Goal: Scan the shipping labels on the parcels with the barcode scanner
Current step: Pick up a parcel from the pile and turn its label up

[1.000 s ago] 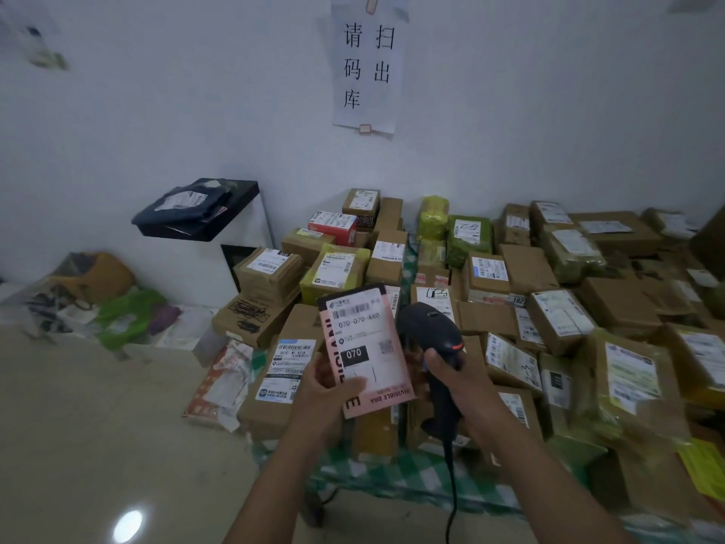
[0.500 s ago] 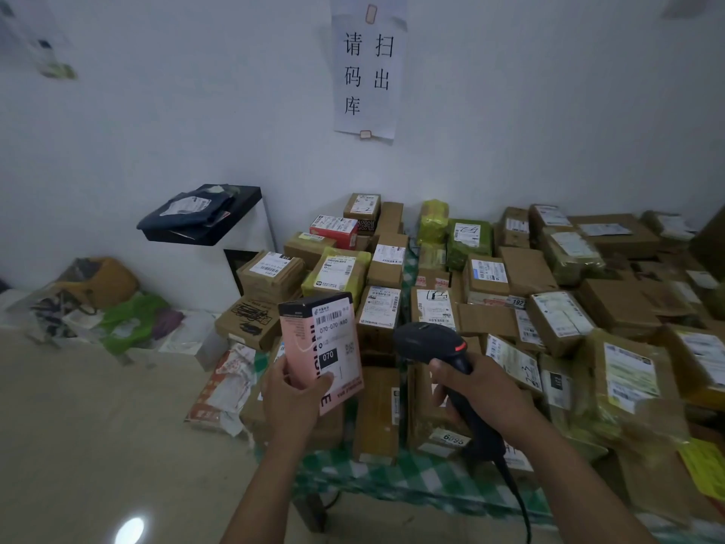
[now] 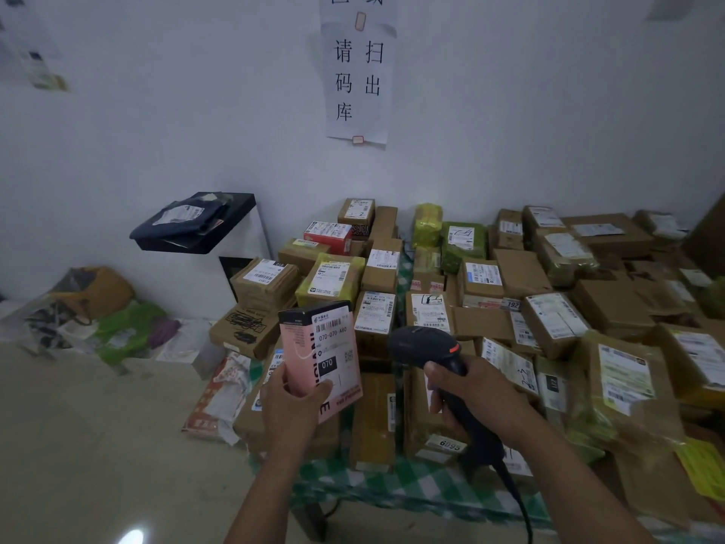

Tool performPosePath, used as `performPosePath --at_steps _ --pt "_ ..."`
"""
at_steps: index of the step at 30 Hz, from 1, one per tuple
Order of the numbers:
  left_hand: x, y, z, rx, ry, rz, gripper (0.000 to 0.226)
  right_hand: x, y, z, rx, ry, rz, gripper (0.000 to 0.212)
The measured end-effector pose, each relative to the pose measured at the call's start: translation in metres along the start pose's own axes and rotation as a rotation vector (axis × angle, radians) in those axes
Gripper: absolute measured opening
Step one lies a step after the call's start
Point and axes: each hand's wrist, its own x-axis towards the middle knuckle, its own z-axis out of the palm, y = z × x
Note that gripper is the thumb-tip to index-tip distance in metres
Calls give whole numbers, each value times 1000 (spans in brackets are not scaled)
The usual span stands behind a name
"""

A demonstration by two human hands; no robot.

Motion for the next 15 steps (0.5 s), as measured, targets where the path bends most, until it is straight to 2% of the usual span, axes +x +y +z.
performPosePath --at_steps 3,7,11,13,15 --pt "0 2 4 -38 -57 -3 56 -1 0 -3 -7 28 -2 46" --pt "-11 20 16 -146 -261 -1 26 -6 -1 -15 27 168 -13 31" --pt "-23 41 52 -200 -484 -52 20 -13 3 -29 20 336 -15 30" --pt "-29 48 73 -176 -518 -78 18 -16 5 -35 19 379 -13 31" --pt "-33 50 91 -152 -536 -109 26 -19 9 -39 3 386 3 31"
